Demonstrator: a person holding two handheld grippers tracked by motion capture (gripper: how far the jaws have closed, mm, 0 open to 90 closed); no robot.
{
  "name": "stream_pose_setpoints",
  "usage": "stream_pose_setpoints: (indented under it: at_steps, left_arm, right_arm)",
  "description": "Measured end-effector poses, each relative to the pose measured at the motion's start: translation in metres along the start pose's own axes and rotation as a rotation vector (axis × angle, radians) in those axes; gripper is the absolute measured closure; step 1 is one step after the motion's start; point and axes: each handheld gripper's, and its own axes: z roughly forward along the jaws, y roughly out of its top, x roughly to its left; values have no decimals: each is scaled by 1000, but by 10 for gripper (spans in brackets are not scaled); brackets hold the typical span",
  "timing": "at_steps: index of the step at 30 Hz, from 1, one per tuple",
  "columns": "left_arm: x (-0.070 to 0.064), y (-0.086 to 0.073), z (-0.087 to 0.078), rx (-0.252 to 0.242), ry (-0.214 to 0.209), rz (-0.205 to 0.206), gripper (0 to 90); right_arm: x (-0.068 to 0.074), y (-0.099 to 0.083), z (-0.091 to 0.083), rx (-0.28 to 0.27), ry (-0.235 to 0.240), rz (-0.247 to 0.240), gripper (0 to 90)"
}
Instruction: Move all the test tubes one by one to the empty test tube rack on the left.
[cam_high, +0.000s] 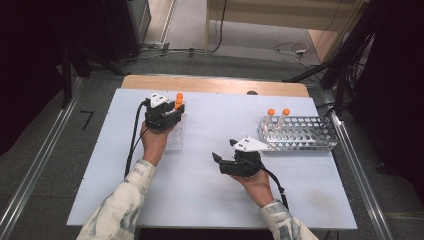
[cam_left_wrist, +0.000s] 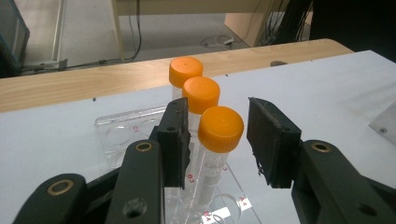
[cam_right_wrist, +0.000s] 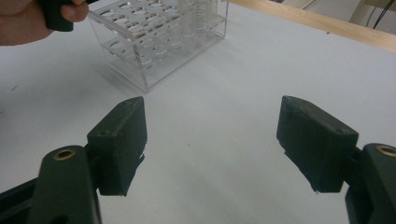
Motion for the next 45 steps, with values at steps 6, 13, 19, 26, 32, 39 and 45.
stream_pose_setpoints:
  at_steps: [6, 13, 19, 26, 32, 39, 45]
  left_arm:
    - [-4, -2, -4, -17, -26, -19, 416]
    - [-8, -7, -15, -28, -53, -59, 247]
    - [-9, -15, -31, -51, -75, -65, 223]
    - [-16, -28, -46, -77, -82, -55, 212]
    - [-20, -29, -55, -83, -104, -38, 210]
    - [-20, -34, -63, -79, -108, -29, 209]
    - [-16, -36, -66, -83, -105, -42, 210]
  right_arm:
    - [-2, 0, -1, -2, -6, 2, 229]
    - [-8, 2, -4, -19, -23, 20, 229]
    - [-15, 3, -8, -30, -46, 36, 229]
    - [-26, 6, -12, -46, -88, 56, 229]
    - [-43, 8, -23, -65, -131, 94, 233]
    - [-68, 11, -41, -108, -192, 149, 239]
    - [-90, 10, -54, -132, -246, 191, 245]
